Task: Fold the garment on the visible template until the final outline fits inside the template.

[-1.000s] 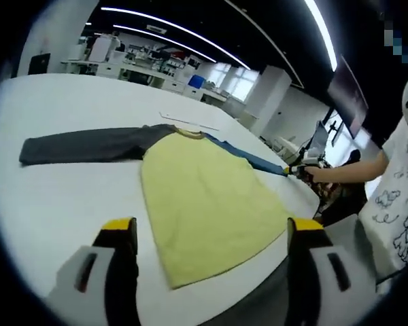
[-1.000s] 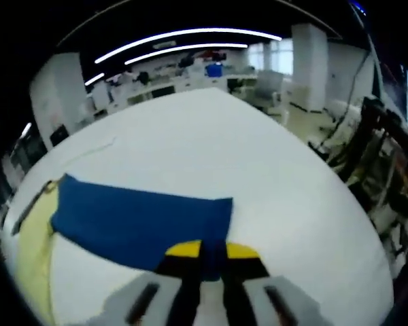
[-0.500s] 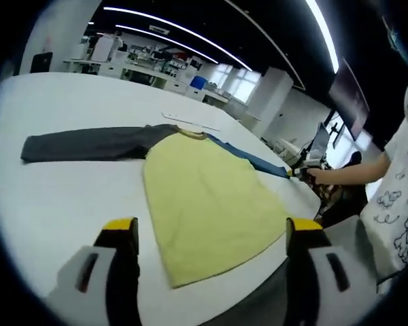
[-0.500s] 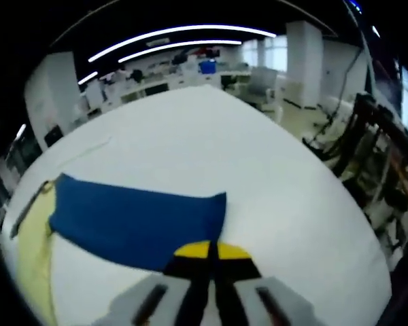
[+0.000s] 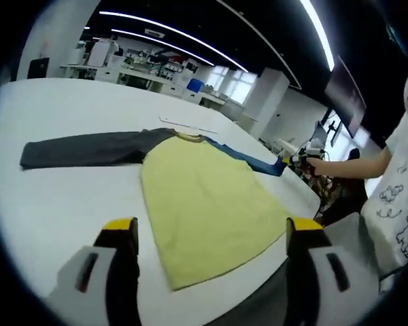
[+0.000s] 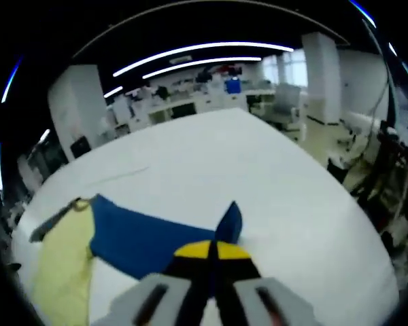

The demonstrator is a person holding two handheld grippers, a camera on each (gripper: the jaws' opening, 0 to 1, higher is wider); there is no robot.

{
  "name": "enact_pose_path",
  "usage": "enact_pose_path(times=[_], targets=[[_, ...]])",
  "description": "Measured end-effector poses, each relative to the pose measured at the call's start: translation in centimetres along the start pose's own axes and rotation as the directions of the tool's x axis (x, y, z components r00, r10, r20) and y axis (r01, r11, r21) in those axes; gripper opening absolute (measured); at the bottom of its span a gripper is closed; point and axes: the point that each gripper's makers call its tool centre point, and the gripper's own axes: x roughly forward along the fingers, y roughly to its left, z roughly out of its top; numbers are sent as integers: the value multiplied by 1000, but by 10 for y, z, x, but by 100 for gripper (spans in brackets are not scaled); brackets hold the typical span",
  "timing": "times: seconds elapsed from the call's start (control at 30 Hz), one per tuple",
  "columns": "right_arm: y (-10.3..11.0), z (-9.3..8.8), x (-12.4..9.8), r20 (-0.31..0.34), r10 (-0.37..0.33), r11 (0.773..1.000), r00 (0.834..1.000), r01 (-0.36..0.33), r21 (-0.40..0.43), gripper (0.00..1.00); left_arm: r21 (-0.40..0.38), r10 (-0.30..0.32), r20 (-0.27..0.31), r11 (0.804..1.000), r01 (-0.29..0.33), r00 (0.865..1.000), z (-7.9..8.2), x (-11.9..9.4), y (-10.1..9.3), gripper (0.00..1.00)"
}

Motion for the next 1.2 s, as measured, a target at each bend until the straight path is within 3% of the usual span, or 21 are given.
enact_pose_path(times=[0.13,0.2,0.23,0.43,0.57,0.77,0.97,1.2], targets=[[45,17,10,21,101,995,995,-100,-13,0,-4,-1,-5,1000,1,1000,-2,0,0,88],[70,25,17,25,150,989,988,-149,-21,0,32,19,-25,999,-18,1000,-5,1,-2,89],[92,27,16,24,178,984,984,-177,-30,0,41,21,-34,999,-20,999,-6,1,-4,89],[151,38,40,7,279,959,960,-278,-61,0,149,41,-88,988,-28,995,-15,2,-3,90],[196,41,50,-1,342,937,940,-341,-70,0,207,56,-112,978,-31,992,-19,5,-8,91],[259,46,57,-13,429,899,903,-428,-94,0,221,54,-109,975,-29,993,-18,5,-12,90],[301,51,63,-23,489,866,872,-488,-111,0,231,56,-110,973,-30,992,-17,5,-11,90],[366,47,67,-43,563,817,826,-563,-125,0,214,63,-98,976,-41,993,-15,2,-4,90]])
